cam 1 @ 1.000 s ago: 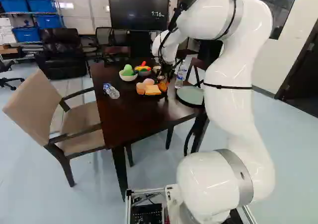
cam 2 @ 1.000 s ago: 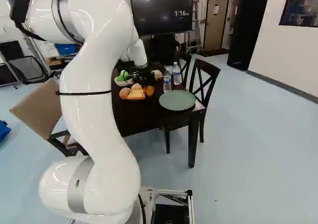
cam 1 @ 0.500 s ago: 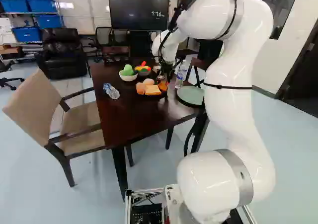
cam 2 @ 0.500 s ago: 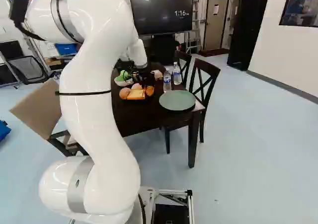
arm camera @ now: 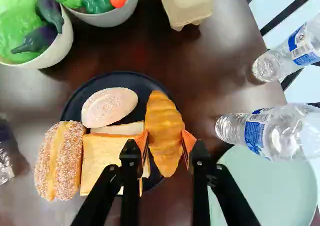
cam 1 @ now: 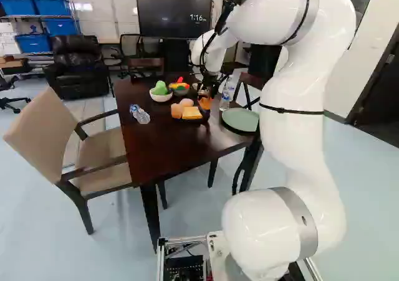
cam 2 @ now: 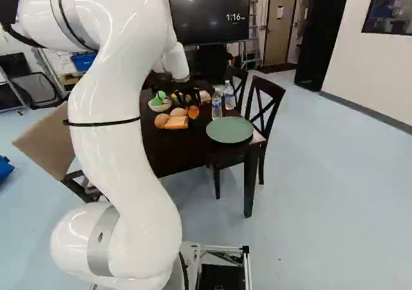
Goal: Move the croissant to the empty plate
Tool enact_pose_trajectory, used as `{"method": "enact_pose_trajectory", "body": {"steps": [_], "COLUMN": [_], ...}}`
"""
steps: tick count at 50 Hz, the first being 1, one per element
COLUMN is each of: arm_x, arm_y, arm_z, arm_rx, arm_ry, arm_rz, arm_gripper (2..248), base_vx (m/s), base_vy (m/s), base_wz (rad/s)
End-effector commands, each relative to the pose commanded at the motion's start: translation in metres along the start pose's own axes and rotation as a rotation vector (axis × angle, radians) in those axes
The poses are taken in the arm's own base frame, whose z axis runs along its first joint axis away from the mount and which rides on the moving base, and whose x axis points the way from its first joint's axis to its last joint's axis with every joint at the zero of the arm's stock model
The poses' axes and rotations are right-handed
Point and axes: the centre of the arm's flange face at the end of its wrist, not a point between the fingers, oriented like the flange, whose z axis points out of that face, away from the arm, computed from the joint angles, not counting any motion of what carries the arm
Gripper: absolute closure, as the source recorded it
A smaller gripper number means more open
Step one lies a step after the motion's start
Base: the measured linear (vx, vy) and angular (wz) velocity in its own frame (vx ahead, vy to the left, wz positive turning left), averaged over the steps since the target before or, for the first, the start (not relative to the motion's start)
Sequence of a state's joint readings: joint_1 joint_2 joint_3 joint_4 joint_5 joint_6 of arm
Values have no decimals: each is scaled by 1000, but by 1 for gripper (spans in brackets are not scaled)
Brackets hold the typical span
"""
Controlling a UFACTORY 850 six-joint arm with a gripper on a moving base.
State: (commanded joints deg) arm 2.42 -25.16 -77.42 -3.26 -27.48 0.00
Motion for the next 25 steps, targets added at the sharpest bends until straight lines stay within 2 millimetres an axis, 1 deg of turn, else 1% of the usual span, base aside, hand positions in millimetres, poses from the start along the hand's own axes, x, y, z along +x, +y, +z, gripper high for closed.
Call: {"method": "enact_pose_trajectory", "body": {"steps": [25], "arm_x": [5], "arm_y": [1], "arm_z": [-35], "arm_rx": [-3], "arm_ry": [52], "arm_rz": [1], "arm_gripper": [141], "base_vx": [0], "base_vy": [0], "base_wz": [0]}}
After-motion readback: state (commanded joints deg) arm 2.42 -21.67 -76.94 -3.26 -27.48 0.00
